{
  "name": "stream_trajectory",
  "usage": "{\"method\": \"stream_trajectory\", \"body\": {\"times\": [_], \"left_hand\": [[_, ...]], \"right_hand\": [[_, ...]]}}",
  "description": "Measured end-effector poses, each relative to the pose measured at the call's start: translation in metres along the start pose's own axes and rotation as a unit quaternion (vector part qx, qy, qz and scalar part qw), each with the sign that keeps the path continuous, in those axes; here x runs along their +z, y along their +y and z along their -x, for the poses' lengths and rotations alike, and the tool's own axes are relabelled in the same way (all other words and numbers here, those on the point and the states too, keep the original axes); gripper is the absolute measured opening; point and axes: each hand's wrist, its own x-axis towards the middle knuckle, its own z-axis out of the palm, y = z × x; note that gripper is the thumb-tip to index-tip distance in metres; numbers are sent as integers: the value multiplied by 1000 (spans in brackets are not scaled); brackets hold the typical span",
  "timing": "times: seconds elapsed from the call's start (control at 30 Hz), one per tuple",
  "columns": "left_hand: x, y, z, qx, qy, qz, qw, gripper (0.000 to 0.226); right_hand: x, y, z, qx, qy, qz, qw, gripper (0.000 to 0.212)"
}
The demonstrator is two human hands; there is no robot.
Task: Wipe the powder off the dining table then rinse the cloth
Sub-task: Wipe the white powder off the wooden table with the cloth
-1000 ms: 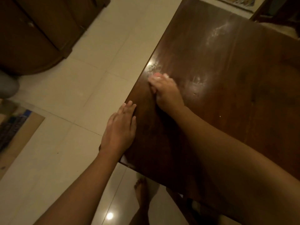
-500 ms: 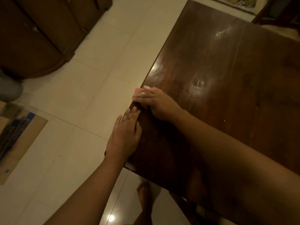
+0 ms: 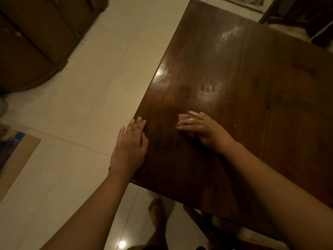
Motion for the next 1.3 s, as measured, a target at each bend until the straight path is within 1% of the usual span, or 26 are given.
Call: {"method": "stream_trajectory", "body": {"times": [0.07,0.13,0.2,0.27,0.3,0.33,0.37,0.43,0.5,0.53,0.6,0.67,0.7,0.77,0.8,0.83,0.87,0.97,1.03,1.07,1.1,1.17,1.2,1.23,1.27,1.3], "left_hand": [[1,0,1,20,0,-37,999,48],[2,0,0,48,-14,-78,996,53],[3,0,0,68,-29,-112,991,56],[3,0,-1,73,-40,-123,989,58],[3,0,-1,72,-43,-123,989,60],[4,-1,-1,69,-46,-121,989,61],[3,0,-2,65,-51,-119,990,62],[3,2,-2,52,-59,-110,991,60],[2,4,-2,43,-54,-101,993,56],[2,4,-3,41,-48,-97,993,55],[1,6,-2,38,-41,-89,994,55],[1,7,-2,36,-42,-87,995,54],[1,7,-2,41,-45,-93,994,54],[2,5,0,63,-57,-131,988,53],[2,3,1,77,-64,-155,983,53],[3,4,1,92,-73,-175,978,55],[4,6,1,109,-84,-189,972,58],[15,23,4,147,-119,-197,962,56],[22,33,11,181,-133,-179,958,62],[23,36,13,190,-139,-167,958,62],[21,37,13,190,-141,-153,959,58],[17,37,13,183,-143,-125,965,59],[16,38,13,183,-143,-119,965,61],[15,39,15,180,-143,-118,966,63],[15,41,15,176,-140,-119,967,63],[16,43,16,171,-136,-119,969,62]], "right_hand": [[-13,27,51,114,48,28,992,68],[-25,61,94,262,129,35,956,76],[-31,78,113,372,215,15,903,63],[-23,65,107,434,266,27,860,55],[-15,49,99,423,278,34,862,59],[-7,28,95,369,277,33,887,64],[3,7,93,278,258,30,925,67],[20,-27,103,93,132,11,987,65],[22,-40,124,4,-30,-15,999,67],[17,-39,136,-19,-79,-14,997,67],[5,-22,161,5,-76,25,997,66],[-6,6,191,148,38,50,987,70],[-12,19,207,250,115,43,960,73],[-15,32,230,443,249,8,861,69],[-11,30,236,502,278,3,819,64],[-6,24,241,526,277,15,804,61],[-1,16,246,516,255,26,818,61],[2,-8,275,383,111,-34,917,72],[-13,-3,310,367,43,-54,928,81],[-16,3,329,404,57,-55,911,83],[-18,7,345,468,114,-63,874,82],[-16,10,362,627,248,-90,733,78],[-14,10,361,684,282,-89,667,77],[-10,11,354,715,294,-66,630,73],[-8,12,344,714,303,-28,630,65],[-4,13,330,682,313,-1,661,58]]}}
